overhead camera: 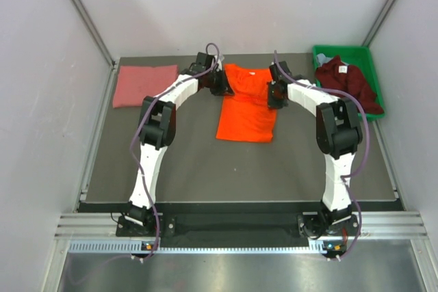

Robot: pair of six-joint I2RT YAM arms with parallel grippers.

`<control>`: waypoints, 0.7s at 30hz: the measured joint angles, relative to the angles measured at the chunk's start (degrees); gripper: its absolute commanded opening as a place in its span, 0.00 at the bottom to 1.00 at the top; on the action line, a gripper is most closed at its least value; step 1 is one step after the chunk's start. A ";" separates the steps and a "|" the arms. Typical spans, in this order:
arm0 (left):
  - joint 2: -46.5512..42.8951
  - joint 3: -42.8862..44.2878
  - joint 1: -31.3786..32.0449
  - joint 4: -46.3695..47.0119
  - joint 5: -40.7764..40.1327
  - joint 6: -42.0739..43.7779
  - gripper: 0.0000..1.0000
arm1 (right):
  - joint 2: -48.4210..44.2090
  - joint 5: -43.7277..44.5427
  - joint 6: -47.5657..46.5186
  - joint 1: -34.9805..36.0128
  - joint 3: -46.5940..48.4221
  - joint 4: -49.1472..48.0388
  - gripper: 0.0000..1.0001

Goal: Fold and stack the t-shirts
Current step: Fold the tshirt

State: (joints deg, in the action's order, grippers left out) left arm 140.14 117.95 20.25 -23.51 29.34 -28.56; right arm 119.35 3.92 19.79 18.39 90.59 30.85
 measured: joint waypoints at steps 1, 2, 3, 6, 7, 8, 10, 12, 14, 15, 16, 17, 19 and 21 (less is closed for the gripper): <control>0.28 0.61 0.00 0.11 -0.26 -0.04 0.10 | 0.31 0.09 0.00 -0.13 0.28 -0.04 0.08; 0.50 1.03 -0.07 0.11 -0.42 -0.13 0.10 | 0.61 0.20 0.00 -0.42 0.44 -0.48 0.08; 0.74 1.36 -0.09 0.20 -0.55 -0.24 0.10 | 0.83 0.28 0.00 -0.63 0.72 -0.59 0.09; 1.53 2.12 -0.31 0.11 -1.33 -0.50 0.13 | 1.70 0.66 0.00 -1.64 2.03 -1.64 0.14; 1.79 2.47 -0.46 -0.09 -1.75 -0.68 0.15 | 2.01 0.79 -0.02 -1.99 2.69 -1.66 0.16; 1.90 2.60 -0.68 -0.17 -1.99 -0.74 0.16 | 2.23 0.90 -0.07 -2.25 3.39 -1.62 0.18; 1.90 2.60 -1.25 -0.76 -2.40 -0.94 0.18 | 2.19 1.07 -0.07 -2.69 4.26 -1.46 0.24; 1.66 2.56 -1.99 -1.22 -3.13 -0.85 0.22 | 1.36 1.07 -0.11 -2.84 4.31 -1.33 0.28; 0.13 1.09 -2.78 -2.21 -4.24 -0.37 0.26 | -0.70 0.35 -0.17 -2.84 3.15 -0.85 0.35; -1.14 -0.33 -3.08 -2.49 -4.57 -0.15 0.26 | -2.45 -0.33 -0.17 -2.84 1.88 -0.81 0.36; -3.10 -2.40 -3.43 -3.13 -4.79 0.11 0.27 | -4.46 -1.42 -0.24 -2.84 0.31 -0.81 0.38; -5.64 -4.98 -3.74 -3.56 -4.81 0.33 0.27 | -7.21 -3.39 -0.24 -2.84 -1.70 -0.42 0.39; -10.43 -10.40 -4.02 -2.97 -4.50 0.66 0.27 | -11.65 -6.80 -0.24 -2.91 -5.46 -0.50 0.41; -16.79 -17.88 -4.02 -2.34 -3.61 0.72 0.28 | -16.13 -10.95 -0.24 -2.93 -10.19 -1.31 0.43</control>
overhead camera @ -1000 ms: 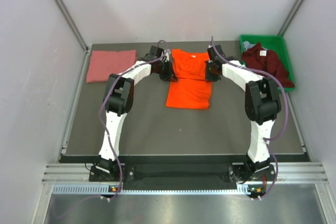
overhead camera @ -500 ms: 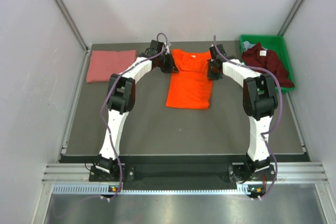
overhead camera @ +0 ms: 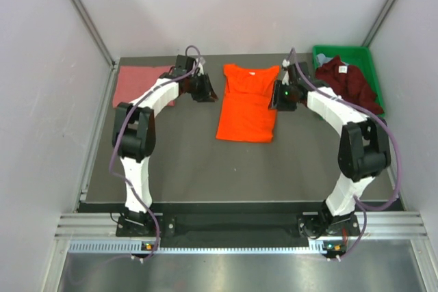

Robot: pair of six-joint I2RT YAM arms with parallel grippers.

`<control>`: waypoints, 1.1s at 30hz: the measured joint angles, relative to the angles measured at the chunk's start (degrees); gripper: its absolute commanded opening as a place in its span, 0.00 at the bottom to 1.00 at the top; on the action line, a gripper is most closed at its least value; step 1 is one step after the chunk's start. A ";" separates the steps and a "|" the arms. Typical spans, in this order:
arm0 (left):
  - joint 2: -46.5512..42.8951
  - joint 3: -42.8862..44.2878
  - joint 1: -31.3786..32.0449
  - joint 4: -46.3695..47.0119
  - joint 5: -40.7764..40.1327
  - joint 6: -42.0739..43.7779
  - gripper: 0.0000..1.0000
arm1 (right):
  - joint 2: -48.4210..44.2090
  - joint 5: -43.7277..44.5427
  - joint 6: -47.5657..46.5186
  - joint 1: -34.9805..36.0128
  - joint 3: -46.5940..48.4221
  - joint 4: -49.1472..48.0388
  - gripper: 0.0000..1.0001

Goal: Fold and stack the t-shirts
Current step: Fold the tshirt

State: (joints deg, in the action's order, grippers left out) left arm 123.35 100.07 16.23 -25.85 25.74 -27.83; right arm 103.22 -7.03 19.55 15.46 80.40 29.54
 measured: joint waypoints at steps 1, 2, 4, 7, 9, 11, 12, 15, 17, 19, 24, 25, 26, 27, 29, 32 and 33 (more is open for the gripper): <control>-2.54 -3.28 0.09 0.83 0.46 0.11 0.29 | -1.57 -1.60 -0.02 0.00 -2.21 -0.52 0.45; -4.96 -6.69 0.20 1.27 1.05 0.07 0.29 | -3.04 -3.48 -0.02 0.00 -4.61 -0.68 0.45; -8.63 -12.81 0.37 2.89 2.32 0.02 0.29 | -4.52 -6.49 -0.02 0.00 -9.25 -1.29 0.47; -10.34 -19.91 0.57 5.40 4.63 -0.35 0.29 | -4.74 -9.42 0.00 0.00 -14.82 -1.86 0.48; -10.34 -23.34 0.59 6.54 6.01 -0.76 0.30 | -4.74 -10.60 0.02 0.00 -17.46 -1.90 0.49; -10.34 -25.46 0.59 6.64 7.15 -0.94 0.31 | -4.87 -11.67 0.00 -0.02 -18.97 -2.36 0.49; -10.34 -25.99 0.59 6.73 7.58 -0.98 0.31 | -4.98 -12.26 0.00 0.00 -19.52 -2.91 0.49; -10.34 -26.27 0.59 8.15 8.44 -0.96 0.31 | -5.53 -13.81 0.04 -0.02 -20.94 -4.83 0.49; -10.34 -26.36 0.59 9.18 9.22 -0.98 0.32 | -5.73 -14.62 0.07 -0.07 -21.99 -6.58 0.49; -10.34 -26.73 0.66 10.32 9.84 -1.05 0.32 | -5.75 -15.30 0.13 -0.15 -23.26 -7.98 0.49; -10.34 -27.93 1.03 11.26 10.51 -1.20 0.32 | -5.75 -16.26 0.26 -0.28 -24.65 -9.79 0.47; -10.34 -28.00 1.11 11.23 10.47 -1.18 0.32 | -5.75 -16.46 0.46 -0.28 -24.68 -10.36 0.47; -10.34 -28.00 1.25 11.15 10.43 -1.16 0.31 | -5.75 -16.65 0.63 -0.28 -24.72 -11.10 0.47; -10.34 -28.00 1.38 11.06 10.40 -1.09 0.32 | -5.75 -16.72 0.68 -0.28 -24.92 -11.72 0.46; -10.34 -28.00 1.66 10.91 10.08 -0.83 0.32 | -5.84 -16.83 1.03 -0.28 -25.33 -12.46 0.46; -10.34 -28.02 2.27 10.45 8.98 -0.44 0.32 | -6.47 -16.90 1.29 -0.28 -26.08 -12.70 0.46; -10.34 -28.02 2.49 10.19 8.63 -0.28 0.32 | -6.80 -16.90 1.33 -0.28 -26.18 -12.59 0.46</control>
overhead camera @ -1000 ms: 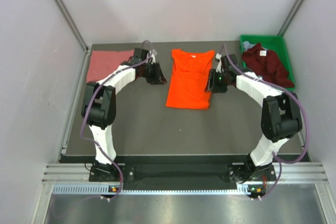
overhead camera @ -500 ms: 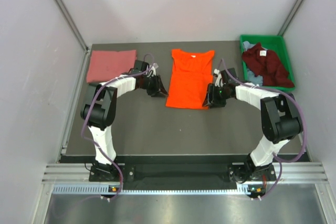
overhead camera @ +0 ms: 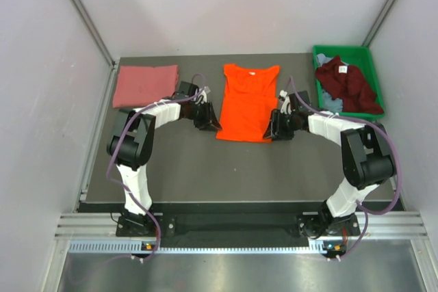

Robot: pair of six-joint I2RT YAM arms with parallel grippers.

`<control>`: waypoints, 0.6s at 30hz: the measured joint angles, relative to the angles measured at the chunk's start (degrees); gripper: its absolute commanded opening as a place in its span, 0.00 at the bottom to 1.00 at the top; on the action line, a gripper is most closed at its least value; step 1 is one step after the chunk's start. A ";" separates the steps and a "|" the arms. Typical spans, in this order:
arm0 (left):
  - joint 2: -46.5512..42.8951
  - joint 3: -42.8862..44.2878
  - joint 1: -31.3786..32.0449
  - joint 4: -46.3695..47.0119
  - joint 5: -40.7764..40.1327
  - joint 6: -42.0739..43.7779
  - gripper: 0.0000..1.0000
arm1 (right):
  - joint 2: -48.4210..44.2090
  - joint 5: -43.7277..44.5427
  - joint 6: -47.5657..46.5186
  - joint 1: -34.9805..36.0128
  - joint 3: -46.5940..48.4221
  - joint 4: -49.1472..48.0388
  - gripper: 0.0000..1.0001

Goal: Fold and stack the t-shirts
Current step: Fold the tshirt

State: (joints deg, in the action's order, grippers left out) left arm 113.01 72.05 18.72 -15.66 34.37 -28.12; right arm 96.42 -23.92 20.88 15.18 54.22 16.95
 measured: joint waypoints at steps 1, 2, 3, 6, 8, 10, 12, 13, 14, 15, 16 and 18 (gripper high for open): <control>0.00 0.00 0.20 -0.35 -0.35 0.13 0.32 | -0.35 0.02 0.13 0.00 -0.07 -0.04 0.46; 0.00 0.00 0.33 -0.68 -0.72 0.26 0.32 | -0.66 0.02 0.17 0.00 -0.09 -0.09 0.46; 0.02 0.00 0.50 -1.09 -0.98 0.44 0.32 | -0.92 0.02 0.22 0.00 -0.09 -0.09 0.46; 0.02 0.00 0.70 -1.95 -1.68 0.83 0.32 | -1.14 0.02 0.26 0.00 -0.09 -0.26 0.45; 0.00 0.00 0.70 -2.21 -2.10 0.94 0.27 | -1.14 0.02 0.33 0.00 -0.15 -0.26 0.44; 0.02 -0.09 0.70 -2.36 -2.25 0.98 0.16 | -1.14 0.00 0.44 0.00 -0.22 -0.61 0.41; 0.00 -0.28 0.68 -2.36 -2.19 0.83 0.00 | -1.14 -0.13 0.83 0.00 -0.31 -1.05 0.36; 0.00 -0.39 0.68 -2.34 -2.10 0.96 0.00 | -1.14 -0.22 1.03 0.00 -0.46 -1.36 0.34; 0.00 -0.55 0.70 -2.32 -1.99 1.01 0.00 | -1.14 -0.26 1.22 0.00 -0.70 -1.60 0.32; 0.00 -0.74 0.70 -2.32 -1.88 0.94 0.00 | -1.14 -0.26 1.38 0.00 -1.09 -1.77 0.26; 0.00 -0.96 0.74 -2.23 -1.81 0.85 0.00 | -1.16 -0.24 1.51 0.00 -1.51 -1.84 0.23; -0.15 -1.75 0.81 -2.10 -1.86 0.72 0.00 | -1.22 -0.15 1.77 -0.02 -2.45 -1.99 0.17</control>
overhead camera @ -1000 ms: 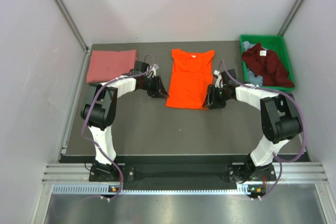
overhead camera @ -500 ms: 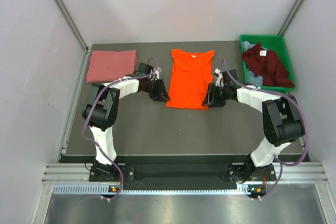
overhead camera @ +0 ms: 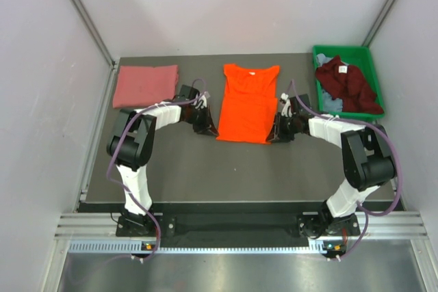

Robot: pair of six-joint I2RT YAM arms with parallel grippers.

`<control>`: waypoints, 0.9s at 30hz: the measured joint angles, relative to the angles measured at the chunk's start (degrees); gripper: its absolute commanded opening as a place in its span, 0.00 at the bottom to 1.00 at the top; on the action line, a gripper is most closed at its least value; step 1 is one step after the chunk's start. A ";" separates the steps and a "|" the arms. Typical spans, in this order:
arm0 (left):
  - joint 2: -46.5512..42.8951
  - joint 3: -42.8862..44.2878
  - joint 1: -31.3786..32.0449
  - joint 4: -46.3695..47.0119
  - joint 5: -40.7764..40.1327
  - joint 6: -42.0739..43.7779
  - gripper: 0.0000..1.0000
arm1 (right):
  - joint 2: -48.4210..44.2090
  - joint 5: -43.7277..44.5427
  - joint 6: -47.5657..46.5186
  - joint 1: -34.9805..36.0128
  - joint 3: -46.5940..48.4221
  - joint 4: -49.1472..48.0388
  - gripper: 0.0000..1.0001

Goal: Fold and stack the t-shirts
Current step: Fold the tshirt

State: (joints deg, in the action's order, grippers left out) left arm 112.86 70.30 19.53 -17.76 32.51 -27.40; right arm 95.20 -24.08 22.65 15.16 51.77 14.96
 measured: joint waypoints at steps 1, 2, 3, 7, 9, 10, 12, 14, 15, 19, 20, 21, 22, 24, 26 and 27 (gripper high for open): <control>-0.20 -0.46 0.02 0.07 0.00 -0.15 0.00 | -0.11 0.13 0.00 0.00 -0.39 -0.04 0.15; -0.68 -1.27 0.07 0.26 -0.02 -0.39 0.00 | -0.17 0.31 0.07 -0.02 -0.72 0.00 0.13; -1.22 -1.95 0.11 0.26 -0.02 -0.61 0.00 | -0.22 0.46 0.09 -0.02 -0.90 0.00 0.10; -3.78 -4.52 0.44 0.59 -0.22 -1.27 0.00 | -0.22 0.72 0.09 -0.07 -1.70 -0.57 0.00; -4.74 -5.18 0.59 0.70 -0.35 -1.40 0.00 | -0.22 0.94 0.37 -0.07 -2.08 -0.79 0.00; -5.11 -5.46 0.63 0.83 -0.44 -1.44 0.00 | -0.22 1.07 0.42 -0.07 -2.27 -0.92 0.00; -5.57 -6.12 0.76 1.31 -0.46 -1.53 0.00 | -0.22 1.42 0.44 -0.07 -2.29 -0.85 0.00; -5.60 -6.40 0.79 1.31 -0.63 -1.62 0.21 | -0.28 1.60 0.42 -0.07 -2.29 -0.85 0.00; -5.60 -6.47 0.79 1.33 -0.81 -1.38 0.28 | -0.31 1.70 0.39 -0.07 -2.29 -0.85 0.00; -5.60 -6.45 0.79 1.51 -1.81 -1.20 0.38 | -0.33 1.77 0.39 -0.07 -2.32 -0.85 0.00; -5.60 -6.34 0.79 1.51 -2.03 -1.14 0.38 | -0.33 1.75 0.37 -0.07 -2.32 -0.85 0.00; -5.60 -6.19 0.79 1.51 -2.19 -1.09 0.39 | -0.33 1.73 0.37 -0.07 -2.32 -0.85 0.00; -5.60 -5.88 0.79 1.49 -2.25 -0.96 0.38 | -0.33 1.73 0.37 -0.07 -2.32 -0.85 0.00; -5.49 -4.92 0.79 1.64 -2.14 -0.79 0.39 | -0.33 1.70 0.37 -0.07 -2.32 -0.85 0.00; -5.29 -3.82 0.79 1.99 -2.05 -0.61 0.38 | -0.33 1.70 0.37 -0.07 -2.32 -0.87 0.00; -4.96 -3.26 0.79 2.29 -1.86 -0.48 0.38 | -0.33 1.70 0.37 -0.07 -2.32 -0.85 0.00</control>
State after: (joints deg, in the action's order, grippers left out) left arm 107.90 67.05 20.32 -15.46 30.65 -27.88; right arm 94.87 -22.37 23.03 15.09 49.45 14.11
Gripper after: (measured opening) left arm 0.384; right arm 0.011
